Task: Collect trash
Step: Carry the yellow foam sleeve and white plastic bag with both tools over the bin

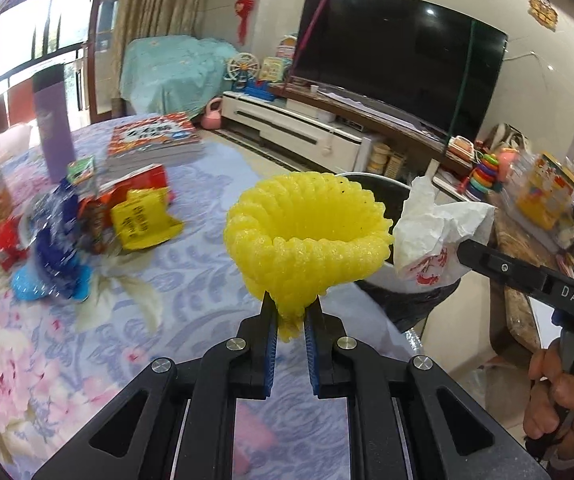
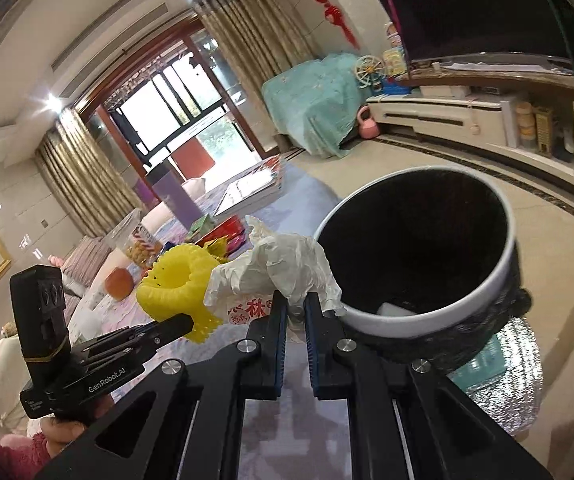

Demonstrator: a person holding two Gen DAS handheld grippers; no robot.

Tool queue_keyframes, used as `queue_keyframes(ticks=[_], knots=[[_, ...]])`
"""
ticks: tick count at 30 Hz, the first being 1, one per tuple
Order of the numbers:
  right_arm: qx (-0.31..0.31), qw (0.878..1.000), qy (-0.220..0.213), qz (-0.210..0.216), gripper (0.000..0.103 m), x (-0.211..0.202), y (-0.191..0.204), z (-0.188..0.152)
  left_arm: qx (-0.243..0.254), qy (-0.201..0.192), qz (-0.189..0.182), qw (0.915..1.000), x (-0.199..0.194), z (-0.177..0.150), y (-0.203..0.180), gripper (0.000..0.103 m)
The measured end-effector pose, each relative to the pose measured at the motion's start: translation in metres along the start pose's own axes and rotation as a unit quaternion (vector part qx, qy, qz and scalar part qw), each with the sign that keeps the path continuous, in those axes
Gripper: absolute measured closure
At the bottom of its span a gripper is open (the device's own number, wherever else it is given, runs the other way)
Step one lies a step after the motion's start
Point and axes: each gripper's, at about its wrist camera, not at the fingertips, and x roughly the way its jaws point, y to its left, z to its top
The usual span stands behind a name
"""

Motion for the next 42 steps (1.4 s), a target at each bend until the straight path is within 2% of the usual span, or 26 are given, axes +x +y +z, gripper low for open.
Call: queue_keyframes(ticks=[12,18,23,30,42], knots=[[0.006,0.999,-0.014,-0.044,0.094,-0.013,-0.035,0.014,0.025,0.011,-0.013,0.9995,0.03,0.026,-0.036,0.092],[0.009,0.998,-0.007,-0.065,0.094,-0.007,-0.05,0.024,0.045,0.022,-0.028,0.9983,0.049,0.043,-0.052,0.092],[0.004,0.996,0.012,-0.088,0.094,0.003,-0.064,0.034,0.06,0.034,-0.025,0.9973,0.071,0.059,-0.063,0.092],[0.0,0.995,0.016,-0.099,0.094,0.005,-0.068,0.042,0.067,0.05,-0.023,0.9962,0.1,0.075,-0.074,0.091],[-0.004,0.993,0.038,-0.113,0.094,0.019,-0.077,0.048,0.068,0.071,-0.023,0.9948,0.125,0.081,-0.08,0.09]])
